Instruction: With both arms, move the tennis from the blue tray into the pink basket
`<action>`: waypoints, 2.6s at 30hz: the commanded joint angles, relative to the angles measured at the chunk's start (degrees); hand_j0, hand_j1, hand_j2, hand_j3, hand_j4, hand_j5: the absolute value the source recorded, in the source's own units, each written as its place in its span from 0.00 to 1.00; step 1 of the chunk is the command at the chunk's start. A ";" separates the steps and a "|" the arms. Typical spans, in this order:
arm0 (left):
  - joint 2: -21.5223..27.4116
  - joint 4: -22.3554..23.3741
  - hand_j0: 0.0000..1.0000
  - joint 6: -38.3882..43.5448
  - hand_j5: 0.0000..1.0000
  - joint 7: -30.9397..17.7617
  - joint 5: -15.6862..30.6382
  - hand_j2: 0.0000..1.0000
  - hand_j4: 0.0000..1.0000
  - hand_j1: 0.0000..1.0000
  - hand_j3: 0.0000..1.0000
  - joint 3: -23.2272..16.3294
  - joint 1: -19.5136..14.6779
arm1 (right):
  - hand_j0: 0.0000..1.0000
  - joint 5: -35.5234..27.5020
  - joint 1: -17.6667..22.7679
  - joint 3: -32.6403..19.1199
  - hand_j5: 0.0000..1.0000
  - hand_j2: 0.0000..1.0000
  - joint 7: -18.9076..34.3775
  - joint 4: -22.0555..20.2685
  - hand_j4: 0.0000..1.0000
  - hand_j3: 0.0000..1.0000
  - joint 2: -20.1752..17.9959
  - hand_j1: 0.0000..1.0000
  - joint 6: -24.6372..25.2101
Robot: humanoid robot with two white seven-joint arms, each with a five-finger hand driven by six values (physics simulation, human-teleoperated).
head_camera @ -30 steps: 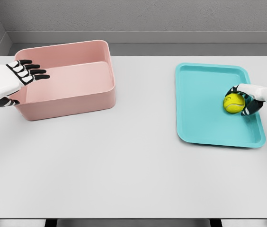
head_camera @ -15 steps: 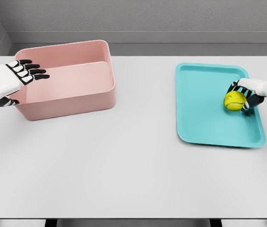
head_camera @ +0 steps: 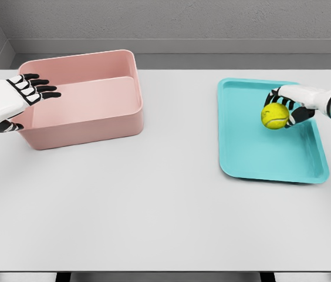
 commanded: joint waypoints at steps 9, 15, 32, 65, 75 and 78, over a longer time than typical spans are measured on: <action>0.08 0.00 1.00 0.01 1.00 0.03 0.38 1.00 1.00 1.00 1.00 0.04 0.00 | 0.49 -0.61 0.00 -0.13 0.49 0.49 -0.04 -7.74 0.49 0.49 0.20 0.49 -2.77; 0.08 0.00 1.00 0.01 1.00 0.03 0.38 1.00 1.00 1.00 1.00 0.04 0.09 | 0.49 -0.70 0.00 0.05 0.49 0.49 -0.04 -7.83 0.49 0.49 1.69 0.49 -5.49; 0.17 -0.09 1.00 0.01 1.00 0.03 0.46 1.00 1.00 1.00 1.00 0.04 0.00 | 0.49 -2.28 -1.05 0.66 0.49 0.49 -0.04 -7.92 0.49 0.49 5.82 0.49 -22.90; 0.17 -0.09 1.00 0.01 1.00 0.03 0.55 1.00 1.00 1.00 1.00 0.21 0.18 | 1.00 -2.28 -5.71 6.56 1.00 1.00 -0.04 -7.92 1.00 1.00 15.93 1.00 -25.80; 3.95 -6.77 1.00 0.01 1.00 -1.90 -1.64 1.00 1.00 1.00 1.00 -0.40 1.76 | 1.00 -2.37 9.67 -38.53 1.00 1.00 -0.04 9.13 1.00 1.00 -2.53 1.00 -24.92; 3.33 -10.20 1.00 0.01 1.00 -7.35 -3.05 1.00 1.00 1.00 1.00 -1.02 3.34 | 1.00 -1.93 10.37 -40.20 1.00 1.00 -0.04 13.79 1.00 1.00 -3.67 1.00 -22.55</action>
